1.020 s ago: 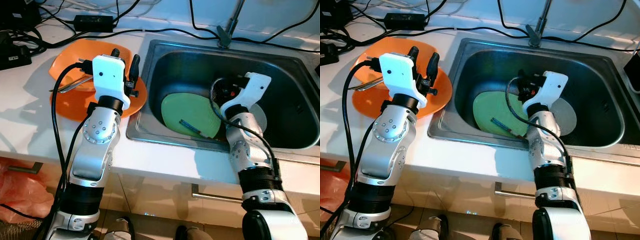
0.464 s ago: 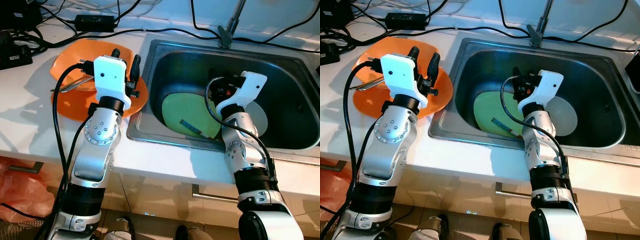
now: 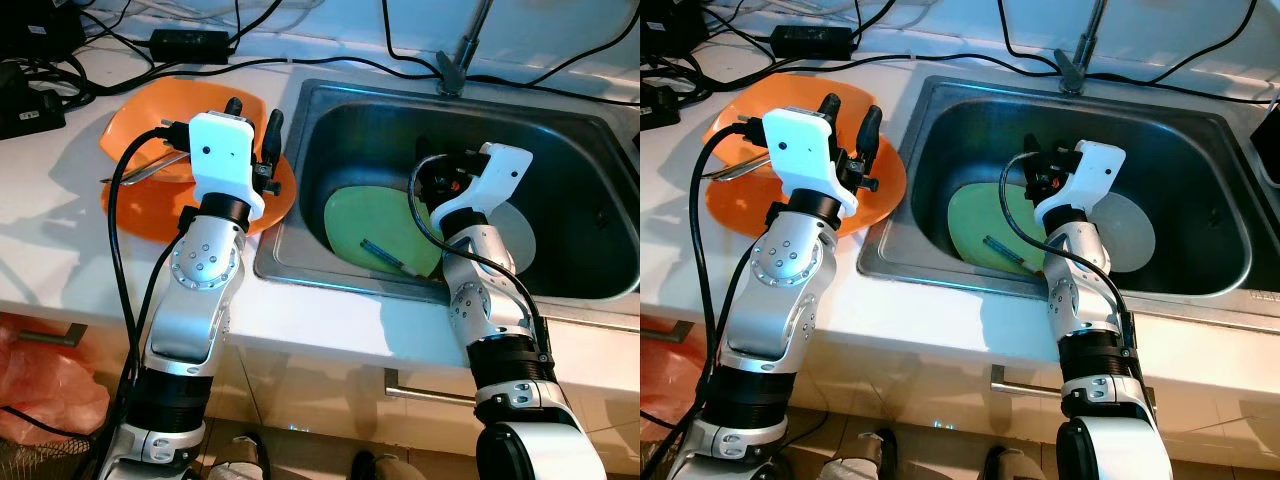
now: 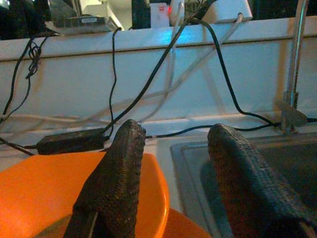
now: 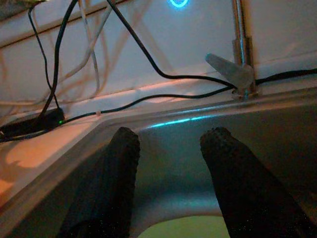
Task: Kitchen organization
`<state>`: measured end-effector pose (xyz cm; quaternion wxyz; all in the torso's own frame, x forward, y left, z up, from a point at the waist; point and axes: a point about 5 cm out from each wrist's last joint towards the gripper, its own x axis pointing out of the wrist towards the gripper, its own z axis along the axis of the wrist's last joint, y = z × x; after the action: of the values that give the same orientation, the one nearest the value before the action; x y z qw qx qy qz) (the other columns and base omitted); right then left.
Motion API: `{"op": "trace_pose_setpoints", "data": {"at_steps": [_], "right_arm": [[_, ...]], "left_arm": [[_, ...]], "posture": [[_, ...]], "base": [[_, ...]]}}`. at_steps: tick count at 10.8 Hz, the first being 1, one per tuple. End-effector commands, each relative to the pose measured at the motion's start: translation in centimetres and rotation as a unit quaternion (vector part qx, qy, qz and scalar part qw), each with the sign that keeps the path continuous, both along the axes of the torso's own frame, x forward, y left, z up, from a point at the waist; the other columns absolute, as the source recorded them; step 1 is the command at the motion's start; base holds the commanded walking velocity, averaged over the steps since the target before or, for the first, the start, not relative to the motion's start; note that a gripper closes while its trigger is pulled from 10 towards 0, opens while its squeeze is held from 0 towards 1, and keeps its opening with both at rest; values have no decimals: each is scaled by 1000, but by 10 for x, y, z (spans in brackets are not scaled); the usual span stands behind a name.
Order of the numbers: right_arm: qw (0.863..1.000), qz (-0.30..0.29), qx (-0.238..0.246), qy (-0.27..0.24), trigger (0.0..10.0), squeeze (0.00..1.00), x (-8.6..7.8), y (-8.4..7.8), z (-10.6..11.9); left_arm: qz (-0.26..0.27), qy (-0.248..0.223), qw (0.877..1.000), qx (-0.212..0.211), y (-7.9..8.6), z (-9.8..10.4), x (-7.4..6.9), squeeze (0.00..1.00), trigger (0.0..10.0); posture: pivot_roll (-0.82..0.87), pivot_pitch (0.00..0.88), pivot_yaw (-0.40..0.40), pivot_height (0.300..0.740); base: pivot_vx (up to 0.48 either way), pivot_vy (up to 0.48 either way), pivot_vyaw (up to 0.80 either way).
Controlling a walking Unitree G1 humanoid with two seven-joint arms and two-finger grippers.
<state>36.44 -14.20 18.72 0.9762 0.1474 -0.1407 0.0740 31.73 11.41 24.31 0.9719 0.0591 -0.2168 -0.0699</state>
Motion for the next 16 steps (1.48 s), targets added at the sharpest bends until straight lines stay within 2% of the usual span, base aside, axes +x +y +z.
{"op": "trace_pose_setpoints", "data": {"at_steps": [1, 5, 16], "right_arm": [[1000, 0, -7, -8, 10000, 0, -2, 0, 1], [1000, 0, -5, -3, 10000, 0, -2, 0, 0], [1000, -4, 0, 4, 10000, 0, -3, -1, -3]], "left_arm": [[-1, -3, 1000, 3, 0, 0, -1, 0, 10000], [0, -3, 1000, 1, 0, 0, -1, 0, 10000], [-4, -6, 1000, -6, 0, 0, -4, 0, 10000]], "posture": [[87, 147, -61, 740], [87, 149, -62, 740], [83, 154, -65, 740]], "base": [[0, 0, 0], [-264, 0, 0], [0, 0, 0]]}}
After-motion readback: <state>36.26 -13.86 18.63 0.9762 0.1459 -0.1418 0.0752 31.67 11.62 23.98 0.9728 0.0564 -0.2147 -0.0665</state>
